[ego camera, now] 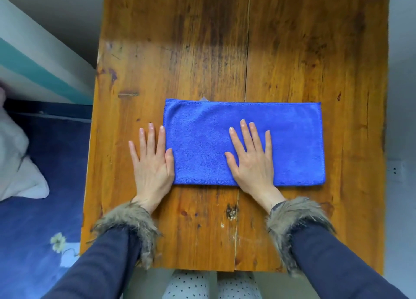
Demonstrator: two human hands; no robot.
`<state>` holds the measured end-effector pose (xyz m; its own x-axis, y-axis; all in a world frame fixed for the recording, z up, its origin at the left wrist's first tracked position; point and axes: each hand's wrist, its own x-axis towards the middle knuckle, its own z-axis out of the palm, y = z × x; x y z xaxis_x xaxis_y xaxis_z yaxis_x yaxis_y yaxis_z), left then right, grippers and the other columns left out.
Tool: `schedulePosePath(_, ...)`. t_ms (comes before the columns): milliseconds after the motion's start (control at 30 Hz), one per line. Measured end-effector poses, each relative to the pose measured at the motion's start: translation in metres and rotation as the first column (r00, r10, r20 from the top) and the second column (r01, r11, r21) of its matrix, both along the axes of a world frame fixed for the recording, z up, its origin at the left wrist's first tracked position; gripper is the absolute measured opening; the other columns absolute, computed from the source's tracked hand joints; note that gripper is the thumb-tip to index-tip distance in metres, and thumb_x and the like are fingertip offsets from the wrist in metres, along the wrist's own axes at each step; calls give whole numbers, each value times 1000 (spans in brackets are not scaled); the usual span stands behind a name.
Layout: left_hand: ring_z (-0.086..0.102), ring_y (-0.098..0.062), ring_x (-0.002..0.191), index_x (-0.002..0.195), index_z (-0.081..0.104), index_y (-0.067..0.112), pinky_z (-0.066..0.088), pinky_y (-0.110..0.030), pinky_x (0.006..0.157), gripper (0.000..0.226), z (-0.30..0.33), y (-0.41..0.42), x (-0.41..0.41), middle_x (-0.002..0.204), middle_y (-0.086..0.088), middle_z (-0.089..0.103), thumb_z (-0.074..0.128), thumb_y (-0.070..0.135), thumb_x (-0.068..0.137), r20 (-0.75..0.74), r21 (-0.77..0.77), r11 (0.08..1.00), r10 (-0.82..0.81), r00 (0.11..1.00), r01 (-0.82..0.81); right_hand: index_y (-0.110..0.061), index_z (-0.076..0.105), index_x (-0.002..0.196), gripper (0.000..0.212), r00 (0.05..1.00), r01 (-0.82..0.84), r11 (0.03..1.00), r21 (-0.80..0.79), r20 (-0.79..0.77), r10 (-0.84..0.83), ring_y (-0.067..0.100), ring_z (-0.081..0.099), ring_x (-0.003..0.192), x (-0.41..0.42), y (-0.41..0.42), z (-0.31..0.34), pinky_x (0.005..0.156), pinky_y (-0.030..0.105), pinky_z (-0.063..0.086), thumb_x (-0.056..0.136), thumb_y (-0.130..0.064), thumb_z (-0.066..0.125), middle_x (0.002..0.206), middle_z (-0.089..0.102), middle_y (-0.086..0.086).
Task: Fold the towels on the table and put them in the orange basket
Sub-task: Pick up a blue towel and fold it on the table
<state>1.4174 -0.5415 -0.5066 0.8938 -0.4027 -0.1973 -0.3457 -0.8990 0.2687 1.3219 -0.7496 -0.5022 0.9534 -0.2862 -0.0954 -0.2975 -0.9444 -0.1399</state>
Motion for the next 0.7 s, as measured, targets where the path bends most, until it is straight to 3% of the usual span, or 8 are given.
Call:
schedulePosePath(100, 7, -22, 145, 145, 27, 9, -4, -45, 117, 52, 7, 1, -1, 156, -8, 18, 22, 30, 98, -25, -145, 988, 39, 999, -42, -19, 36, 143, 56, 1000, 17, 1000, 6, -8, -17, 28, 22, 142, 0, 5, 4, 114, 55, 12, 92, -43, 35, 152, 28, 9)
schedulePosePath(167, 28, -28, 138, 133, 46, 5, 14, -48, 115, 39, 13, -1, -3, 144, -12, 40, 42, 18, 96, 24, -256, 962, 108, 994, -98, -19, 35, 143, 56, 999, 41, 998, 37, -24, -40, 28, 19, 143, 1, 8, 6, 113, 58, 10, 92, -43, 33, 153, 25, 10)
schedulePosePath(233, 46, -32, 120, 117, 59, 6, 30, -45, 100, 27, 18, -4, -2, 123, -12, 55, 55, 14, 91, 70, -292, 936, 227, 971, -198, -19, 33, 144, 57, 997, 70, 995, 71, -44, -67, 28, 15, 144, 5, 12, 8, 113, 59, 5, 93, -44, 30, 154, 23, 9)
schedulePosePath(300, 46, -32, 109, 107, 61, 10, 31, -41, 89, 22, 24, -10, 2, 111, -11, 56, 60, 22, 89, -5, -251, 902, 362, 932, -351, -21, 32, 144, 56, 995, 84, 994, 76, -66, -79, 27, 13, 144, 7, 15, 9, 113, 59, 3, 93, -43, 28, 155, 21, 7)
schedulePosePath(400, 41, -30, 110, 104, 62, 15, 28, -41, 88, 27, 28, -16, 12, 111, -8, 55, 61, 35, 86, -152, -131, 860, 474, 868, -493, -22, 30, 145, 55, 993, 76, 996, 44, -91, -72, 26, 14, 144, 6, 14, 7, 113, 59, 6, 93, -42, 29, 155, 21, 6)
schedulePosePath(700, 42, -29, 114, 99, 66, 18, 31, -42, 90, 23, 39, -28, 32, 113, -7, 58, 57, 33, 84, -297, 41, 877, 468, 832, -478, -22, 31, 144, 55, 991, 88, 995, -53, -94, -92, 27, 21, 142, 8, 18, 3, 112, 59, 14, 93, -42, 28, 153, 25, 6)
